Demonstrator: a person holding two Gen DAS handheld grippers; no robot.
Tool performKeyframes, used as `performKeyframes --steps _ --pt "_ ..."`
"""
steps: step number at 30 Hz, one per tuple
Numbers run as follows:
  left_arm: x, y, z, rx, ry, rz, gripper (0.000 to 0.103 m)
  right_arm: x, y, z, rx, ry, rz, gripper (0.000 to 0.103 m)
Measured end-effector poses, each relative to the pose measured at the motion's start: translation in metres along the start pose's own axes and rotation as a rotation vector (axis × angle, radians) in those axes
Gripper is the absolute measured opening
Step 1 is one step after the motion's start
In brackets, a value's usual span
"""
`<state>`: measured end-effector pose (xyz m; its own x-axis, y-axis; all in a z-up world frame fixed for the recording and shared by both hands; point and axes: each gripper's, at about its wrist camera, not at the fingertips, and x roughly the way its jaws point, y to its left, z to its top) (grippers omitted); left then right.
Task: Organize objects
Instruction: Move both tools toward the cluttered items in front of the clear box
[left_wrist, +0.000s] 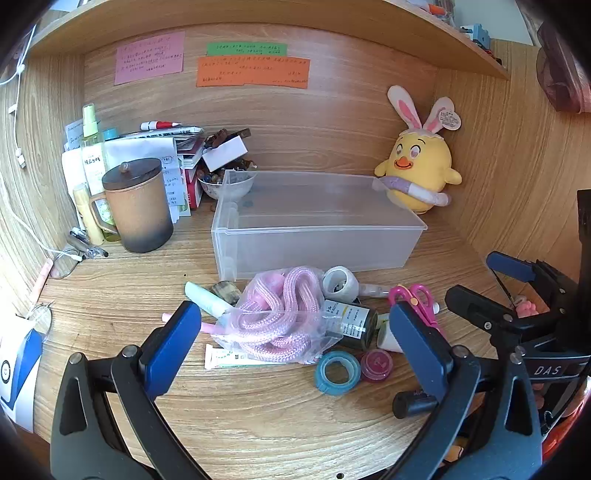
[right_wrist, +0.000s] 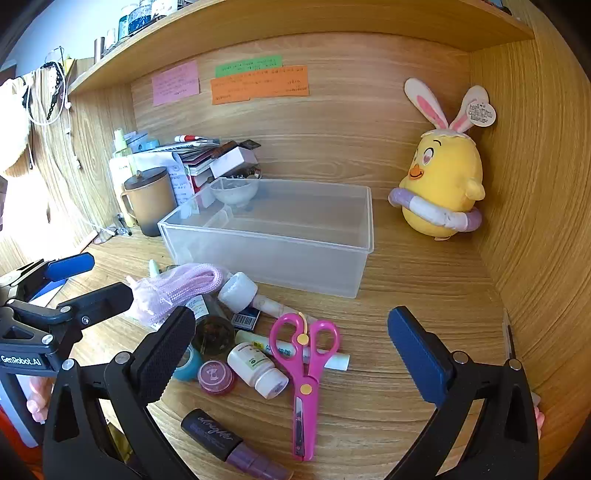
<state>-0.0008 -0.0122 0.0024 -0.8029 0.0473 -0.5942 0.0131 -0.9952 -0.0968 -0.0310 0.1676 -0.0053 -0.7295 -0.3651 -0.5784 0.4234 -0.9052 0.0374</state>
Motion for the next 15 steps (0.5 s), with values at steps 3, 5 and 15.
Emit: performKeyframes --steps 3,5,15 --pt "-0.0009 -0.0006 0.0015 0.005 -0.003 0.000 0.103 -0.0009 -0.0001 0.0003 0.000 0.000 0.005 0.103" --pt "-0.0014 -0.0026 0.0002 0.005 -0.005 0.004 0.103 -0.0013 0.0006 -0.0009 -0.007 0.000 0.005 0.103" --pt "-0.0006 -0.0061 -0.0021 0.005 0.007 0.012 0.103 -0.0024 0.0029 -0.0065 -0.016 -0.005 0.017 0.103"
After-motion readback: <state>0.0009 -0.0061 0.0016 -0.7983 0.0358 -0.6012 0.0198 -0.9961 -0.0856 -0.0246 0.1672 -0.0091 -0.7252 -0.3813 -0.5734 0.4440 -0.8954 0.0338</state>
